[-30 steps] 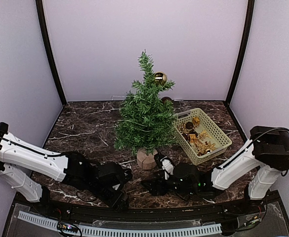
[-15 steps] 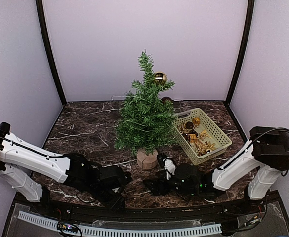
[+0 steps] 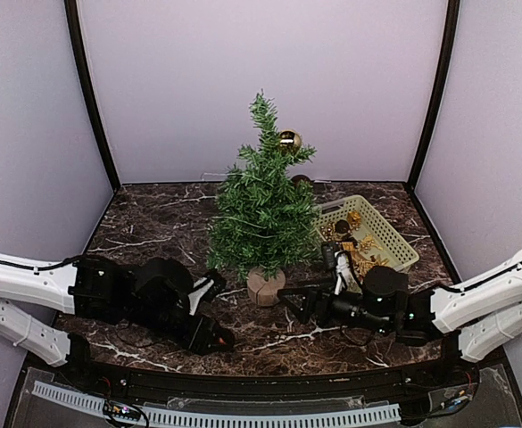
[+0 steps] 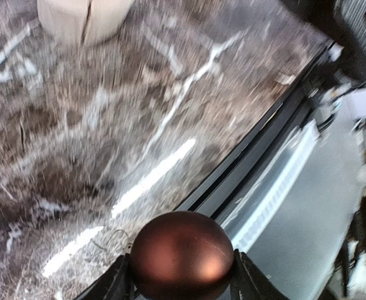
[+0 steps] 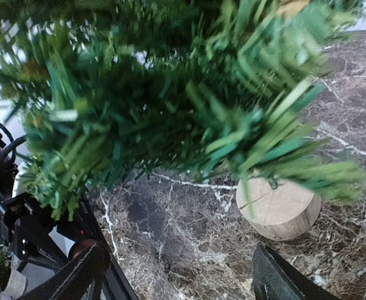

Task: Decorate the small christmas tree
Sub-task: Pick up the ornament ball from the corner of the board, then hang the ornament ball on the branch.

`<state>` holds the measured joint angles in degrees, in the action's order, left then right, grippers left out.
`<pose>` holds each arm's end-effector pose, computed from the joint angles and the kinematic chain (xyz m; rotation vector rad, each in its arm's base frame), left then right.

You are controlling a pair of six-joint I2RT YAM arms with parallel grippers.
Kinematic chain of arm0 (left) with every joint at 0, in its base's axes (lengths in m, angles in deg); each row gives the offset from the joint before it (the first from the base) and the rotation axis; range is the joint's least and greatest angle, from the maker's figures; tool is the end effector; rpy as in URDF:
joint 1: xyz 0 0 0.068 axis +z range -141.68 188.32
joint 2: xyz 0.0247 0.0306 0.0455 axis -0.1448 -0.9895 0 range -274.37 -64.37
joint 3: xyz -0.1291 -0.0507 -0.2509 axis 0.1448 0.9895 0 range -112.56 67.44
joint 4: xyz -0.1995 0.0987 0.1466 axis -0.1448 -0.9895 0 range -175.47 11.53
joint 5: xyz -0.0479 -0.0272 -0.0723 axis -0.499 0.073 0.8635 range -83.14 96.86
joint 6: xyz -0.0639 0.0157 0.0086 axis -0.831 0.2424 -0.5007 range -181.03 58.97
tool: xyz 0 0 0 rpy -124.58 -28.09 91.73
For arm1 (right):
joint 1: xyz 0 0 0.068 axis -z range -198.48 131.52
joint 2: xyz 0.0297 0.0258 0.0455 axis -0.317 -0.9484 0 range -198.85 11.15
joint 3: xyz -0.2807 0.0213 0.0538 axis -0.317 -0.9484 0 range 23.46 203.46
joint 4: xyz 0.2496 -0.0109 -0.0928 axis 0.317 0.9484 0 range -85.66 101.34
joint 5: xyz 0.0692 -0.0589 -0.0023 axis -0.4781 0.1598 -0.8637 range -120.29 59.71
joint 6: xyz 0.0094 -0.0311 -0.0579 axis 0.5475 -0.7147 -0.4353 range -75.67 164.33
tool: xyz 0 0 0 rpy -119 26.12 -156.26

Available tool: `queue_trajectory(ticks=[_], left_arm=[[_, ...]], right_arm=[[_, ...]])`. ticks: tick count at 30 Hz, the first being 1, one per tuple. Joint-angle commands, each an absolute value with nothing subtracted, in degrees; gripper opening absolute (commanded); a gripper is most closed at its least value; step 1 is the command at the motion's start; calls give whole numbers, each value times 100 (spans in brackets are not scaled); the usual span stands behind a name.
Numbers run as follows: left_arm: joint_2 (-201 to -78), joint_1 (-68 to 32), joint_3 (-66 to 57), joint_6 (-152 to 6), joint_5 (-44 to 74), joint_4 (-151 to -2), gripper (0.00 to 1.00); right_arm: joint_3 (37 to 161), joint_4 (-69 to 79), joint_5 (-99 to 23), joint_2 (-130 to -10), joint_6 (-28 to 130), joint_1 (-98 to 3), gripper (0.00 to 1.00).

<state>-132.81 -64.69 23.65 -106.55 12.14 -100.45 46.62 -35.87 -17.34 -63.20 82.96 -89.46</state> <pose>0.0704 -0.2474 0.2307 0.6805 2.5758 -0.9735 0.0997 0.2529 0.2001 -0.3600 1.8822 1.1611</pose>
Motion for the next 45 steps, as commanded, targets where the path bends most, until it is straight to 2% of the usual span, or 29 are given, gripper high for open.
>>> queue_trajectory(ticks=[1, 8, 16, 25, 36, 42, 45], left_arm=[[-12596, -6002, 2614, -10588, 1882, -9168, 49], [-11984, -5624, 2308, -10460, 2517, -8559, 49], [-11949, -5479, 1741, -10604, 2697, -8188, 49], [-12147, -5401, 1276, -10628, 3254, -8101, 49], [-12115, -5369, 1246, -10783, 3508, -7922, 49], [-12102, -5361, 1230, -10801, 3507, -7912, 49], [-12085, -5355, 1247, -10808, 3476, -7909, 49]], right_arm=[[4277, -3765, -2799, -5652, 8764, -8576, 83], [4174, -4792, -4022, -5489, 9137, -8569, 77], [4794, -5126, -3457, -6171, 8499, -9263, 71], [5269, -6302, -3477, -7360, 8290, -9367, 60], [5838, -5889, -3502, -7404, 7621, -9457, 45], [5963, -5729, -3529, -7427, 7478, -9451, 30], [5914, -5777, -3475, -7398, 7497, -9459, 15]])
